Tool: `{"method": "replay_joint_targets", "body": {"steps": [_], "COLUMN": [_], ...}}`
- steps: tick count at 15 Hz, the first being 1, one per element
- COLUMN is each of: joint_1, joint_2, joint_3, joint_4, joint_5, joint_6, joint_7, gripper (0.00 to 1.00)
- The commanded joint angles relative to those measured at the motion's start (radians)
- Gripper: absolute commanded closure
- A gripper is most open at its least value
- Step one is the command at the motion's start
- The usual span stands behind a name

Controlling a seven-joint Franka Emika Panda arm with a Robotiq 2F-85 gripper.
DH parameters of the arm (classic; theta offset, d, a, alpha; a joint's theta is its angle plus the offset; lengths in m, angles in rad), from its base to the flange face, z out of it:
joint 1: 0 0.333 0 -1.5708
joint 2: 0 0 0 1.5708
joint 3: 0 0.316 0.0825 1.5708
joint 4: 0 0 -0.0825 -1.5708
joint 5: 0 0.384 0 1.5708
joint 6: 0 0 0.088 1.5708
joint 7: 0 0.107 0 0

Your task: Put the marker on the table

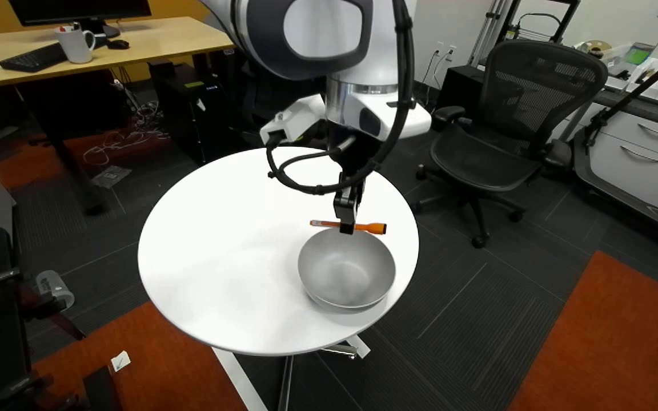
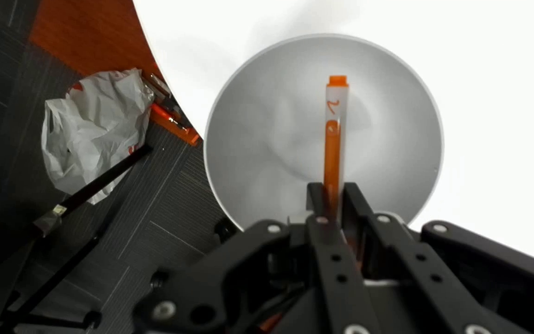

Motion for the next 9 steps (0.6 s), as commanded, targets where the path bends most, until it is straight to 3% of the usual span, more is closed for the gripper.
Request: {"method": "replay_joint_targets", "body": {"steps": [1,6,9], "joint_1": [0.054,0.131,0.149], "joint_2": [-0.118,-0.174,-0.169], "joint_3": [0.017,0.077,0.136], "joint_4": [-0.148,-0.242,-0.246], "joint_5": [-0.064,-0.126,-0.136], "joint_6": [0.067,0.157,0.161], "joint_7": [0.006,-0.015,-0.098], "gripper": [0.97,0.97,0.97]}}
